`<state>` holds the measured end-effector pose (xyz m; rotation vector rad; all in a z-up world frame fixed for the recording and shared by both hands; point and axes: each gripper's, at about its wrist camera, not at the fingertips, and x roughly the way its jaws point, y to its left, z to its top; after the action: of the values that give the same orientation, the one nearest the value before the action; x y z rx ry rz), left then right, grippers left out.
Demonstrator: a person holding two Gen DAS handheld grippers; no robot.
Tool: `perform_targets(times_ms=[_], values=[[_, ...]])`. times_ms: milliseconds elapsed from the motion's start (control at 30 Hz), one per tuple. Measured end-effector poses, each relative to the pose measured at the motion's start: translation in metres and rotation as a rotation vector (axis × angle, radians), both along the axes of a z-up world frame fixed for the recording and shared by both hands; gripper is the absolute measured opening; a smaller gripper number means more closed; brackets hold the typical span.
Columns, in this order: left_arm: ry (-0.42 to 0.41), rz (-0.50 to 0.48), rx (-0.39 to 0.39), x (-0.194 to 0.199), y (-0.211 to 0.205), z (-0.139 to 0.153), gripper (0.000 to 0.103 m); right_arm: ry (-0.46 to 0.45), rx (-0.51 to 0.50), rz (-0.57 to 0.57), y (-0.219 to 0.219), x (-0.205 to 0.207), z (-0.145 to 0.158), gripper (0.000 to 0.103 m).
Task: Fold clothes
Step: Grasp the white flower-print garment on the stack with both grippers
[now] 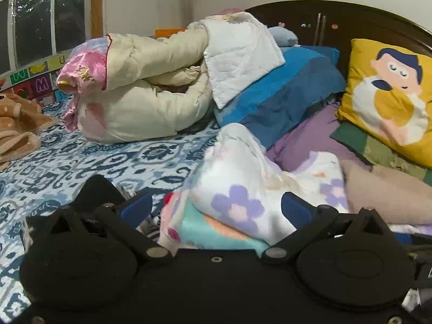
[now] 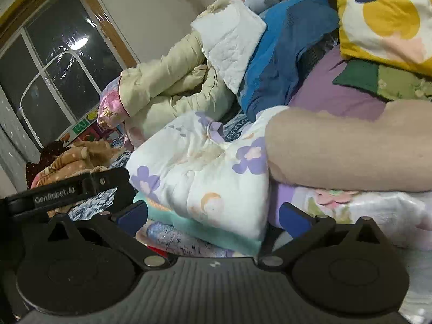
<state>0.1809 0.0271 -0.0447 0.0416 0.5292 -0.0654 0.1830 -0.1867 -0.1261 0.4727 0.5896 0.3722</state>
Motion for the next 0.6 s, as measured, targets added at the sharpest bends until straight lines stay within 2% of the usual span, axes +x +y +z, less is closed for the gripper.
perform_targets(times_ms=[167, 333, 400, 433, 467, 600], values=[[0.012, -0.017, 0.002, 0.023, 0.0, -0.003, 0.103, 0.013, 0.072, 0.028, 0.007, 0.015, -0.019, 0.103], [0.026, -0.051, 0.01, 0.041, -0.005, -0.008, 0.099, -0.023, 0.135, 0.002, 0.007, 0.019, -0.035, 0.101], [0.05, -0.066, 0.018, 0.049, -0.007, -0.013, 0.09, -0.014, 0.165, -0.011, 0.005, 0.022, -0.044, 0.092], [0.073, -0.08, 0.01, 0.053, -0.007, -0.016, 0.083, -0.009, 0.174, -0.018, 0.005, 0.023, -0.047, 0.084], [0.098, -0.096, 0.0, 0.057, -0.007, -0.02, 0.057, -0.009, 0.174, -0.024, 0.004, 0.025, -0.05, 0.079], [0.073, -0.114, -0.004, 0.045, -0.003, -0.02, 0.038, -0.02, 0.185, -0.035, -0.001, 0.026, -0.055, 0.065]])
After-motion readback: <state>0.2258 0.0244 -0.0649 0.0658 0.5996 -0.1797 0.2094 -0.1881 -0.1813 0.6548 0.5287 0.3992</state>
